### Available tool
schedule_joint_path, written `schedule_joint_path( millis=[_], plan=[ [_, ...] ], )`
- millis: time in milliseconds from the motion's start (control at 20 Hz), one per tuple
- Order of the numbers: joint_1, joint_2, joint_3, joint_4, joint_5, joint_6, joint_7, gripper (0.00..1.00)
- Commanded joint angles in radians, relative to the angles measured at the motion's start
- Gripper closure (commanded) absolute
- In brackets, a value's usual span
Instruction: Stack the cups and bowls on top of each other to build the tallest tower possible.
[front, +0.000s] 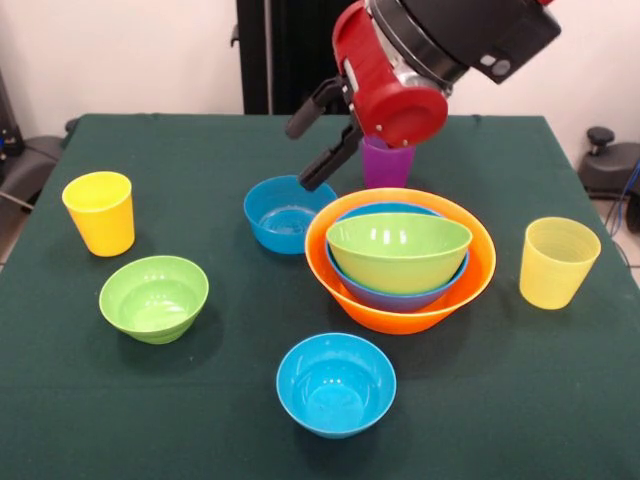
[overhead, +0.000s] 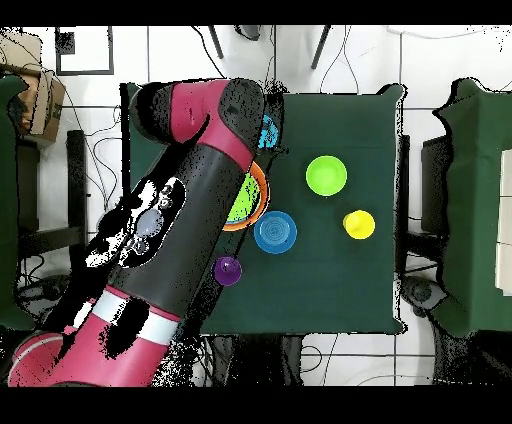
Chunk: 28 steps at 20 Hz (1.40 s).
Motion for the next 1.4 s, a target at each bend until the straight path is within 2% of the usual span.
schedule_joint_path(
  millis=[50,400,950,1400],
  plan=[
    [-0.02,0.028,0.058,-0.1,-0.028,0.064,0.013,0.0],
    [-0.023,0.041,0.048,-0.108,-0.031,0.031,0.011,0.0],
    [-0.044,0.159,-0.06,-0.236,-0.03,0.037,0.104,0.0],
    [-0.019,0.211,-0.122,-0.215,-0.038,-0.033,0.155,0.0]
  ],
)
